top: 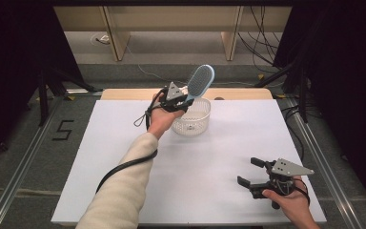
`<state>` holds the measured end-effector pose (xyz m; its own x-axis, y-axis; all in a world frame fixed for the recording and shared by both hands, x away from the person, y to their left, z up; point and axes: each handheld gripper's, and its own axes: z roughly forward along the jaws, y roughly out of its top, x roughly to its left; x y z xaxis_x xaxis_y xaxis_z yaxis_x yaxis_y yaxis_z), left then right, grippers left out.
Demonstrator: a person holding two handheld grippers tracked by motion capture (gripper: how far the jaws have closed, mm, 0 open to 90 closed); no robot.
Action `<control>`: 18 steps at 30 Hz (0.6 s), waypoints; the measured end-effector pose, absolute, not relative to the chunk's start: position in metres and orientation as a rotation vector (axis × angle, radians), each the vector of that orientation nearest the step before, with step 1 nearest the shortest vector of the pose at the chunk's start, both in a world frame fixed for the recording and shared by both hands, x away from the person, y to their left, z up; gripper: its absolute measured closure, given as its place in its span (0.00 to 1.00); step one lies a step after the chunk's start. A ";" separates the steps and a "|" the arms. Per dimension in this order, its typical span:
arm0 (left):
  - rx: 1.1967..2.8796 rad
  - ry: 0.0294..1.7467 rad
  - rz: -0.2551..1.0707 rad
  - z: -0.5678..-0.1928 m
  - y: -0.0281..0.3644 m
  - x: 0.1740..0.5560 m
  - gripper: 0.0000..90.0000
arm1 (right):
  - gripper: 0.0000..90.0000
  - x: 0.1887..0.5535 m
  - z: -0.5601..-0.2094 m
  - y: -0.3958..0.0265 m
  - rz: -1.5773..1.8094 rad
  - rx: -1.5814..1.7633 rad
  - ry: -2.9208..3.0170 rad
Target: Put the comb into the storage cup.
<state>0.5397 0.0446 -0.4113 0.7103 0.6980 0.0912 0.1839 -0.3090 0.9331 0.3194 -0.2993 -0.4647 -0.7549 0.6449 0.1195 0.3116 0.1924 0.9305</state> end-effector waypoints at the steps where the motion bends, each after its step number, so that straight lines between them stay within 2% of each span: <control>1: 1.852 0.689 0.600 -0.412 0.045 0.540 0.77 | 0.11 0.319 -0.465 -0.299 1.581 0.908 2.175; 18: 1.872 0.679 0.592 -0.414 0.044 0.542 0.77 | 0.11 0.319 -0.465 -0.299 1.582 0.910 2.178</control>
<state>0.5419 0.0439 -0.4145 0.7207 0.6866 0.0956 0.1886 -0.3269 0.9261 0.3192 -0.2993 -0.4646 -0.7547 0.6446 0.1223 0.3158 0.1934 0.9289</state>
